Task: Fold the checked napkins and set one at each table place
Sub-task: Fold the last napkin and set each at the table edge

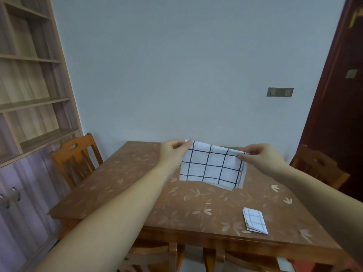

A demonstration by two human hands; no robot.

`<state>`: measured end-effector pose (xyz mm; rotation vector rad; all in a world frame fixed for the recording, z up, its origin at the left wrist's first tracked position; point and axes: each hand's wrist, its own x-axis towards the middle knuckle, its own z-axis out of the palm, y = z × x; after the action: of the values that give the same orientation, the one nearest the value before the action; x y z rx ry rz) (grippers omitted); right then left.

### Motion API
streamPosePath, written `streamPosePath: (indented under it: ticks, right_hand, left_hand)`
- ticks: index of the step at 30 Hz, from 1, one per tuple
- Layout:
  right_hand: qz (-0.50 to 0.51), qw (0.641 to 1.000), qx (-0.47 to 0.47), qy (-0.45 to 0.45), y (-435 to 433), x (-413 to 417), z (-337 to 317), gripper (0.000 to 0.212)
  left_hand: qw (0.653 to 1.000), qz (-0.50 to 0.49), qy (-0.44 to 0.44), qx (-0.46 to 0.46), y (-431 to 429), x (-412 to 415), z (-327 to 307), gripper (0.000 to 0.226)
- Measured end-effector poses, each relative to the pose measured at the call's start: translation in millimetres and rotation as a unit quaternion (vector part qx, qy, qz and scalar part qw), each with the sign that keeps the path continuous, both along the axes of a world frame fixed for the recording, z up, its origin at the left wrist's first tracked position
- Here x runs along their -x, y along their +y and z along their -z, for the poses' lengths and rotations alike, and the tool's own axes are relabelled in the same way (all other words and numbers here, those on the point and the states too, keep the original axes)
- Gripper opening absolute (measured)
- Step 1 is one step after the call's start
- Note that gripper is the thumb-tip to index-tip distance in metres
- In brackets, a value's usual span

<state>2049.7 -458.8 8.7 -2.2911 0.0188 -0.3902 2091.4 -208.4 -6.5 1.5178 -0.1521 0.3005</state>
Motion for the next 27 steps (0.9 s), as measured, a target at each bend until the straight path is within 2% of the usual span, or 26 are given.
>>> streamPosePath:
  ticks: [5,8,12,17,21,24,27]
  right_hand:
    - [0.003,0.993,0.089,0.072,2,5,-5,0.018]
    - [-0.061,0.981,0.145,0.114,7,6,-6,0.011]
    - [-0.145,0.984,0.074,0.079,31,10,-7,0.017]
    - [-0.16,0.986,0.033,0.036,57,13,-14,0.044]
    - [-0.167,0.986,0.002,0.023,62,11,-17,0.042]
    - [-0.178,0.983,-0.04,0.018,62,11,-18,0.035]
    - [-0.19,0.974,-0.118,0.015,56,9,-18,0.029]
  left_hand:
    - [0.997,0.035,-0.029,-0.06,3,-1,-3,0.005]
    - [0.989,0.067,-0.038,-0.129,2,0,-5,0.01]
    - [0.961,0.127,-0.054,-0.239,-8,10,-10,0.009]
    - [0.951,0.16,-0.067,-0.256,-14,17,-18,0.014]
    - [0.951,0.14,-0.088,-0.261,-11,18,-24,0.012]
    - [0.959,0.141,-0.089,-0.23,-6,18,-27,0.007]
    - [0.967,0.146,-0.061,-0.2,3,18,-31,0.025]
